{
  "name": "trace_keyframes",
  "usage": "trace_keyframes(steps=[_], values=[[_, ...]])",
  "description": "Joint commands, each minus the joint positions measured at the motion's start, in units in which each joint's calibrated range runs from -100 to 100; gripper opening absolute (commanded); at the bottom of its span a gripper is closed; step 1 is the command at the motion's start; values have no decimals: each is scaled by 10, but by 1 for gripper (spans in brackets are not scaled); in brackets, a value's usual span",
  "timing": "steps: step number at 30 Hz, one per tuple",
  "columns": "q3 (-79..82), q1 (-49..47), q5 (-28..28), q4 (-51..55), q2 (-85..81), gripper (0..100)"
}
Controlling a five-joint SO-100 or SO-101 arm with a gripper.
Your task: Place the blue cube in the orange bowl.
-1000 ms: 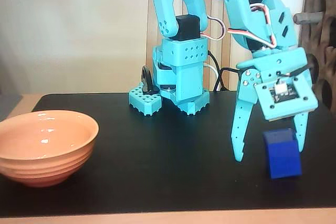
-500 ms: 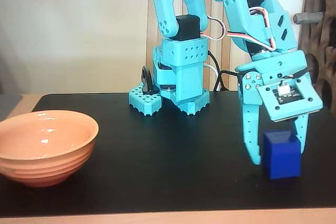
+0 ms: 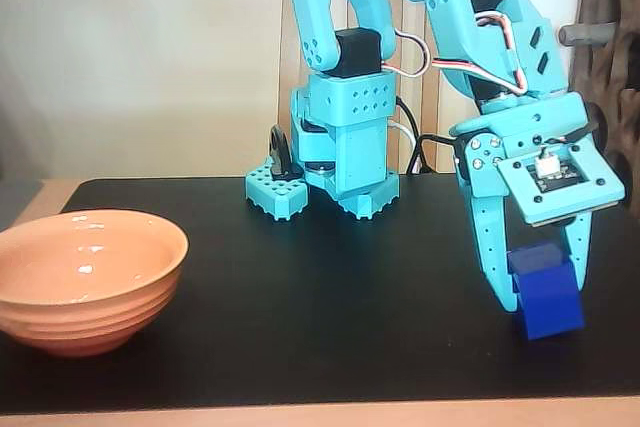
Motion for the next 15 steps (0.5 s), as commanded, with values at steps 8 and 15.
trace_keyframes(steps=[8, 15], values=[[-4, 2, 9, -19, -47, 13], [-5, 2, 9, -19, -48, 12]])
